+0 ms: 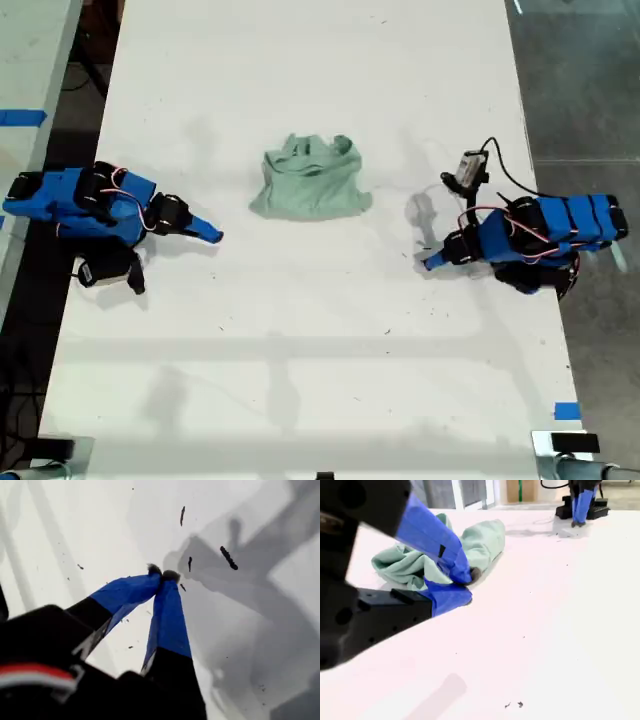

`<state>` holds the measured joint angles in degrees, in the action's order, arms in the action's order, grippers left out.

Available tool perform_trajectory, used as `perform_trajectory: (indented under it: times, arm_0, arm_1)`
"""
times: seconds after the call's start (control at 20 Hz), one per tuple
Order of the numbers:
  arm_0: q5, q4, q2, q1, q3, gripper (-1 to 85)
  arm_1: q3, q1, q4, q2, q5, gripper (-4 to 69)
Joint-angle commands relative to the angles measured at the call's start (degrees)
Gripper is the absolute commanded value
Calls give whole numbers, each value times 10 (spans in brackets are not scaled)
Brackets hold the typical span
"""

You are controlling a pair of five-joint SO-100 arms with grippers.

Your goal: Fold t shirt

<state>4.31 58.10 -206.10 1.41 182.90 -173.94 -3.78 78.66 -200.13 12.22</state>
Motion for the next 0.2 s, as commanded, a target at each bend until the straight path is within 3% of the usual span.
perform_trajectory:
  times: [0.0, 0.1, 0.15]
  arm_0:
    - [-5, 18, -4, 9, 9, 39]
    - [-5, 18, -4, 5, 4, 39]
    - [-5, 24, -4, 3, -4, 39]
  arm_1:
    - [-28, 2, 4, -5, -37, 90]
    - [-28, -5, 4, -5, -1, 255]
    - [-28, -4, 4, -5, 47, 256]
